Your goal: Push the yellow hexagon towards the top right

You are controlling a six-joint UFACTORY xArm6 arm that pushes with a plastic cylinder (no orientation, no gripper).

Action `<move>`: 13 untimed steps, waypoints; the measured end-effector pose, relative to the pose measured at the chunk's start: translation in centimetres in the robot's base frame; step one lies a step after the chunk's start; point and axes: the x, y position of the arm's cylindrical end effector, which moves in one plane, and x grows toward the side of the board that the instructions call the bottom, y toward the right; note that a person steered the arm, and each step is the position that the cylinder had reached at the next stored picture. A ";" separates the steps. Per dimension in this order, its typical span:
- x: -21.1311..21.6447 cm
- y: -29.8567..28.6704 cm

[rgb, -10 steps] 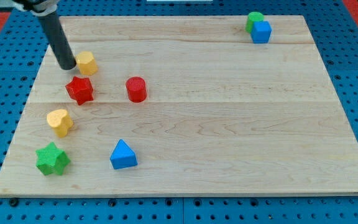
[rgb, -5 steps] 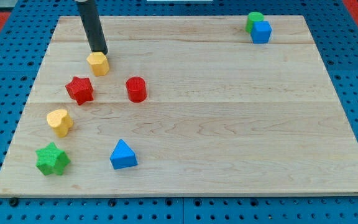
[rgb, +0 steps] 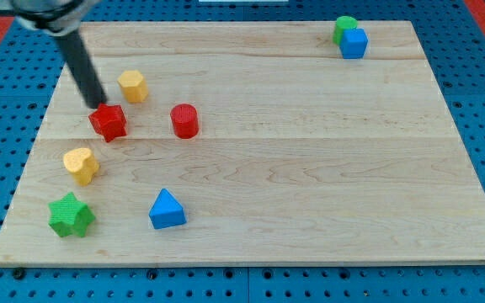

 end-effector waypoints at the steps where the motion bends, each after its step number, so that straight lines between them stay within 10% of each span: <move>1: -2.5 4.0; 3: -5.5 -0.7; 13: -4.0 27.6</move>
